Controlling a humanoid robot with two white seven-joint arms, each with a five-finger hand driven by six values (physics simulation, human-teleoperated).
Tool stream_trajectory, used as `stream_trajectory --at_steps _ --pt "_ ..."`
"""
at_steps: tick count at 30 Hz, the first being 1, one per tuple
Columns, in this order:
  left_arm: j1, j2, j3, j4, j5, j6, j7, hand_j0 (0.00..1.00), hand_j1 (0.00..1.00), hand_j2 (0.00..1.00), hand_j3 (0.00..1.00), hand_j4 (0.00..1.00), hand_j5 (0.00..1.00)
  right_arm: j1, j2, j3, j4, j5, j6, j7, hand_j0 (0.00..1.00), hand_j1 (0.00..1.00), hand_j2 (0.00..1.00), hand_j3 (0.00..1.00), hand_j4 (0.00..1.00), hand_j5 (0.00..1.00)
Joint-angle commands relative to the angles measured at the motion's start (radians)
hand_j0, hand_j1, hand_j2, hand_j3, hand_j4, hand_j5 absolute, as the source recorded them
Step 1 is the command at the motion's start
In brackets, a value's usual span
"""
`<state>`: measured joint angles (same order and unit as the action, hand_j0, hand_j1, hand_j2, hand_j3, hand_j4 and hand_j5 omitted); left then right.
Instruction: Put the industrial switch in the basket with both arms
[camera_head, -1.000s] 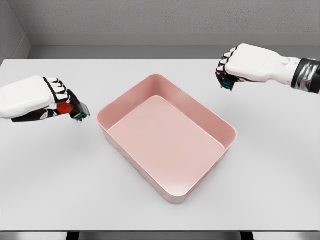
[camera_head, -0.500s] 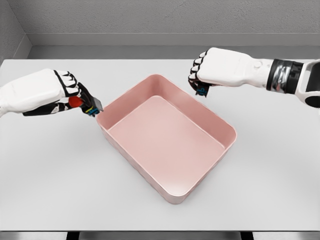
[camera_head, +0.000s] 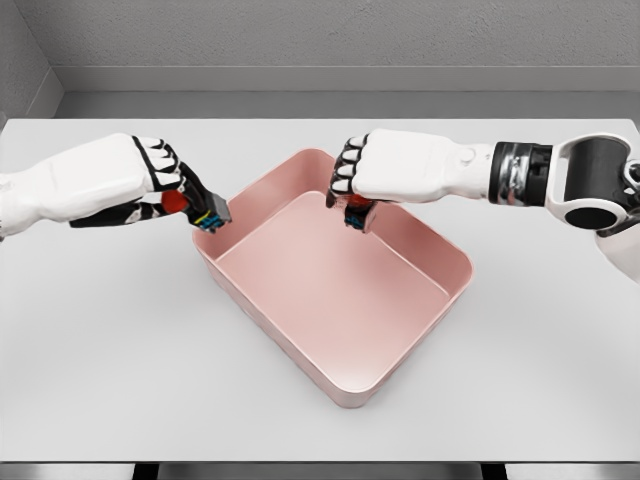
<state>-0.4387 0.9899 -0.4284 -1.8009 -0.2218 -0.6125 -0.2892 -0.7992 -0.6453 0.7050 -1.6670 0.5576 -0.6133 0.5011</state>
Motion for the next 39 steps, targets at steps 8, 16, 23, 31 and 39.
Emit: stream_trajectory --at_steps 8,16,23,31,39 --pt "-0.038 -0.039 -0.038 0.0 0.006 0.002 -0.002 0.54 0.54 0.54 0.54 0.54 0.54 0.003 -0.002 0.001 0.0 -0.019 0.002 -0.003 1.0 1.0 1.0 1.0 1.0 1.0" --pt "-0.098 -0.06 -0.092 0.0 0.002 0.002 -0.008 0.54 0.54 0.54 0.54 0.54 0.54 0.021 -0.057 -0.012 0.009 -0.021 0.002 -0.003 1.0 1.0 1.0 1.0 1.0 1.0" --pt "-0.184 -0.109 -0.177 0.0 -0.001 0.002 -0.028 0.54 0.54 0.54 0.54 0.54 0.54 0.132 -0.148 -0.159 0.095 -0.022 0.002 -0.004 1.0 1.0 1.0 1.0 1.0 1.0" --pt "-0.236 -0.162 -0.222 0.002 -0.016 0.002 -0.038 0.56 0.56 0.56 0.56 0.56 0.56 0.213 -0.174 -0.289 0.153 -0.022 0.002 -0.004 1.0 1.0 1.0 1.0 1.0 1.0" --pt "-0.31 -0.197 -0.3 0.002 -0.047 0.002 -0.073 0.59 0.59 0.59 0.59 0.59 0.59 0.219 -0.159 -0.309 0.132 -0.022 0.002 -0.003 1.0 1.0 1.0 1.0 1.0 1.0"
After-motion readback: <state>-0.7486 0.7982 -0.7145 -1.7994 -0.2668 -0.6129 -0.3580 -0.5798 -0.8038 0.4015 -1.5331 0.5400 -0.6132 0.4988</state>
